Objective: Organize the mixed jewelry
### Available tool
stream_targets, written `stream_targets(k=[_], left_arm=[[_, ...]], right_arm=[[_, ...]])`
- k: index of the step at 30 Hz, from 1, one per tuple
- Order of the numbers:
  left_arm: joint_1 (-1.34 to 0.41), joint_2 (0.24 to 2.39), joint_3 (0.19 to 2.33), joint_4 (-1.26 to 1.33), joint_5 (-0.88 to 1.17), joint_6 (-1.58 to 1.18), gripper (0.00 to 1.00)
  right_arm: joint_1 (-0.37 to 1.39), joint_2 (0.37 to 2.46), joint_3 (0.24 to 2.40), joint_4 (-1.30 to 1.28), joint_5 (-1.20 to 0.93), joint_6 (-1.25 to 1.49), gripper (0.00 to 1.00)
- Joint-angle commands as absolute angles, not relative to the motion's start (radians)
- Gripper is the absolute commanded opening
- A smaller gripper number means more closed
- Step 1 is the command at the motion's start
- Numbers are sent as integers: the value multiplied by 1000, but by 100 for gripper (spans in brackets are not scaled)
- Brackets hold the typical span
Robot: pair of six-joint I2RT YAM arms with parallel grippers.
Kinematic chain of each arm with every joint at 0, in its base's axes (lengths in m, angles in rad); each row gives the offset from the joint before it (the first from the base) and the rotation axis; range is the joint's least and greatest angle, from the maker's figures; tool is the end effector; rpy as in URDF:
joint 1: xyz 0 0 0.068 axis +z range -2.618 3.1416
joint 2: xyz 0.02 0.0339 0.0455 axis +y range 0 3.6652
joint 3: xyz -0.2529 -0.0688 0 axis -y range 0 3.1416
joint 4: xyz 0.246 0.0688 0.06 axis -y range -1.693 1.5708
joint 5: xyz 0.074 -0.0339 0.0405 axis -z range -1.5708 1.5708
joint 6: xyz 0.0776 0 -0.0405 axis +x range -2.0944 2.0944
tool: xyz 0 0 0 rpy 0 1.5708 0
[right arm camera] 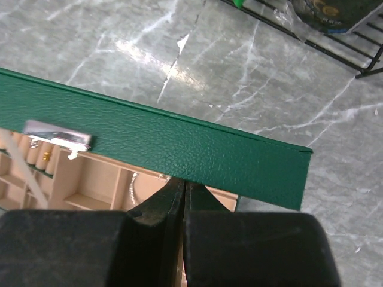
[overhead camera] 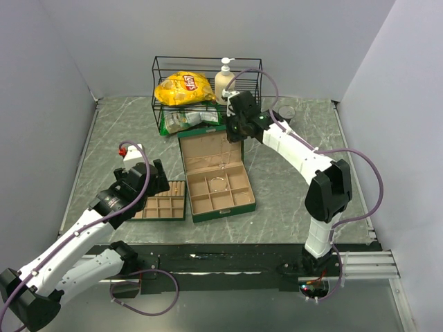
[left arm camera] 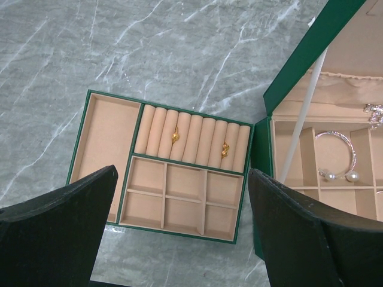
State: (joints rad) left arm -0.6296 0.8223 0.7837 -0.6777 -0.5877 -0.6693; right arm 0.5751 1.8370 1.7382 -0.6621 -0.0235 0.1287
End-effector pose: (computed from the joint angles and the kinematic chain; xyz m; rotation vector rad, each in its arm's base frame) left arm 0.1874 -0.0833 0.2583 -0.3356 2.1234 -0.0731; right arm 0.3741 0.2447 0.2884 -0.5345 2.3012 0.3751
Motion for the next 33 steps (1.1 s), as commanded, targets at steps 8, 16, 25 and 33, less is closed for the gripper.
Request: stream_targets(k=[8,16,25,33], left_arm=[[-623,821,810,-655,-580,-658,96],[-623,819,810,-655,-575,-655,96],[-623,810,807,-650,-566,-652,96],[-623,807,805,-644,-557,-649,96]], right_arm=[[597,1760,1638,-597,43,135,16],[594,1608,1490,-551,93,153,50],[575,1488,1189,-493,74,259,51],[575,1456,1016,-459,60,330,49]])
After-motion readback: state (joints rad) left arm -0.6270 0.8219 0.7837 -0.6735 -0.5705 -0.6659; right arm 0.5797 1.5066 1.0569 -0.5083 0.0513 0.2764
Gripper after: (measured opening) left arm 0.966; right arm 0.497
